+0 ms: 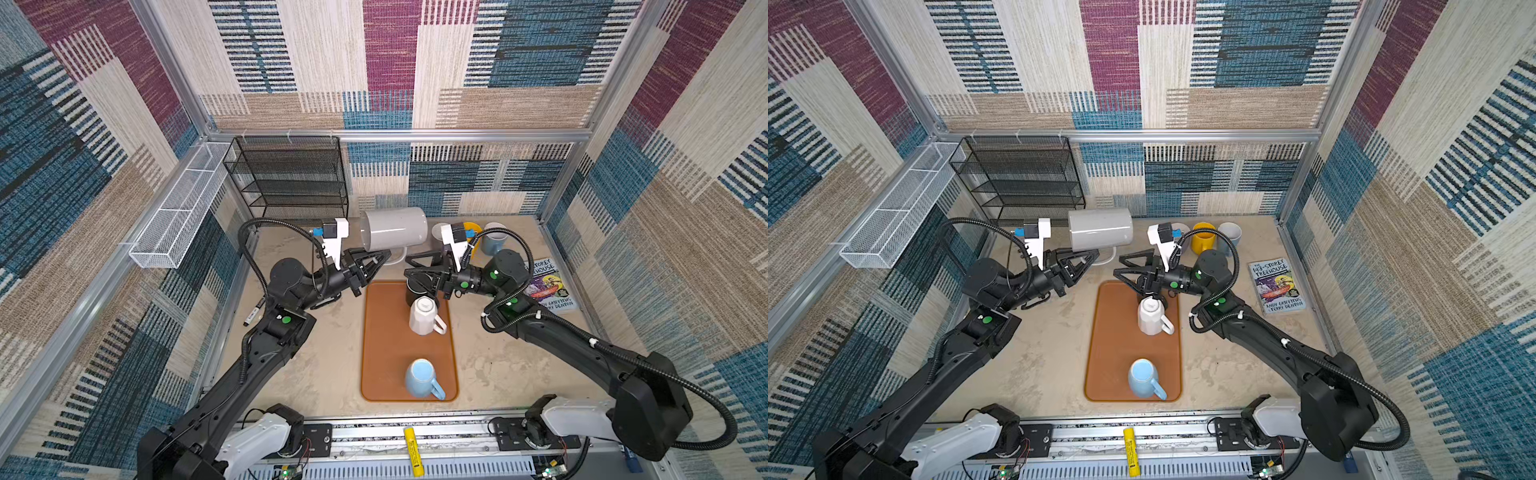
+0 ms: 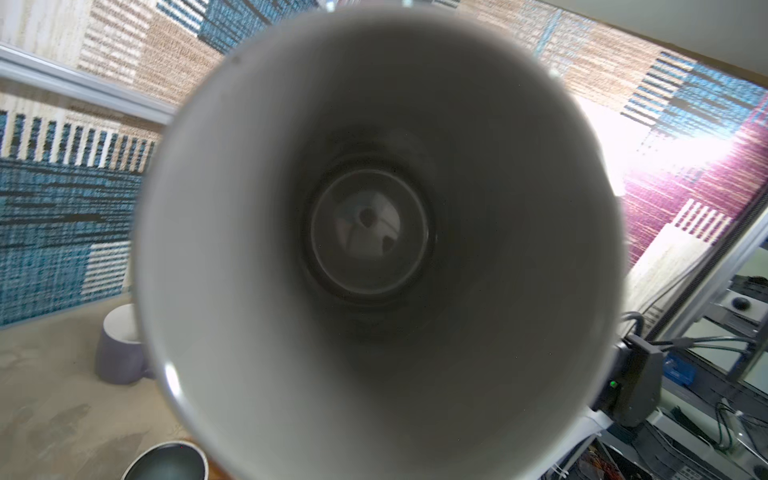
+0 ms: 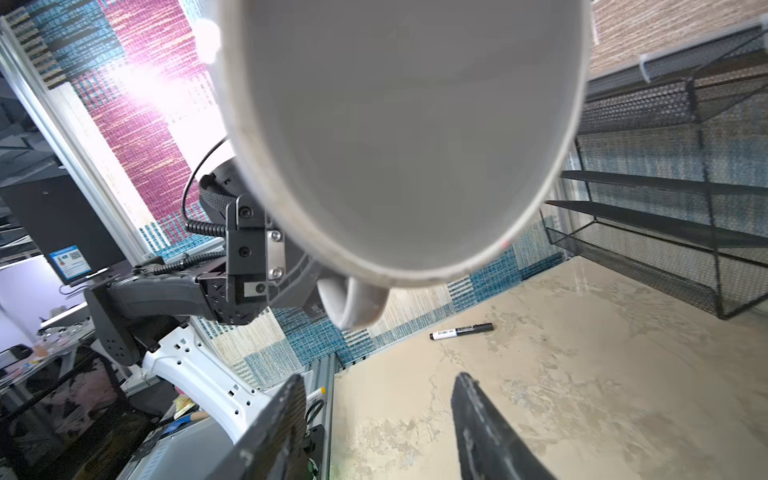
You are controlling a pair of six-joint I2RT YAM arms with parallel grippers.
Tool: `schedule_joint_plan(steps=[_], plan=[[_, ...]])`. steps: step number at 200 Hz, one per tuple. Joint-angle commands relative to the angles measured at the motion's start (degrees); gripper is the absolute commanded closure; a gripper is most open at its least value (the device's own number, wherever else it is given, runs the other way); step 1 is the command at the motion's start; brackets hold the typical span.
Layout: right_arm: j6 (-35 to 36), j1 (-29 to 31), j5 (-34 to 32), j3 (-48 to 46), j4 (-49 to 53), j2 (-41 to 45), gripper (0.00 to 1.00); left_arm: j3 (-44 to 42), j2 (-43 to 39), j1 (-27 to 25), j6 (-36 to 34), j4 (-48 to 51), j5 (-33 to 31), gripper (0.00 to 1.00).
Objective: Turn the mug right side up
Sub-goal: 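Close the left gripper on the grey mug's rim while the right gripper opens and withdraws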
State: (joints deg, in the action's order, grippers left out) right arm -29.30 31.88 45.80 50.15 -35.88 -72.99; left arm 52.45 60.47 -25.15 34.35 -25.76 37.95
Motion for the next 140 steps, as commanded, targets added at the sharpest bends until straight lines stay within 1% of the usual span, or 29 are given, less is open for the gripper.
schedule_joint_plan(steps=[1, 48, 66, 71, 105, 128, 140], plan=[[2.6, -1.5, -2.2, -1.7, 3.9, 2.6, 0.42, 2.9, 1.0, 0.0, -4.8, 5.4, -3.0, 1.0], [6.1, -4.2, -5.9, -5.5, 10.9, 7.9, 0.42, 8.2, 6.8, 0.0, -5.4, 13.2, -3.9, 1.0], [6.2, -4.8, -7.7, -7.2, 12.5, 9.8, 0.43, 10.0, 9.2, -0.1, -5.2, 14.9, -4.3, 1.0], [6.3, -5.0, -8.2, -7.7, 13.1, 10.3, 0.43, 10.4, 9.8, -0.1, -5.0, 15.0, -6.4, 1.0], [8.4, -5.6, -11.8, -8.6, 18.8, 12.7, 0.44, 15.5, 14.8, -0.2, -4.4, 19.7, -8.1, 1.0], [8.8, -5.9, -15.0, -9.0, 21.4, 14.1, 0.44, 20.1, 18.9, -0.2, -4.0, 25.5, -11.6, 1.0], [8.9, -6.1, -17.5, -9.2, 22.6, 14.8, 0.44, 22.1, 21.0, -0.3, -4.0, 27.0, -12.9, 1.0]])
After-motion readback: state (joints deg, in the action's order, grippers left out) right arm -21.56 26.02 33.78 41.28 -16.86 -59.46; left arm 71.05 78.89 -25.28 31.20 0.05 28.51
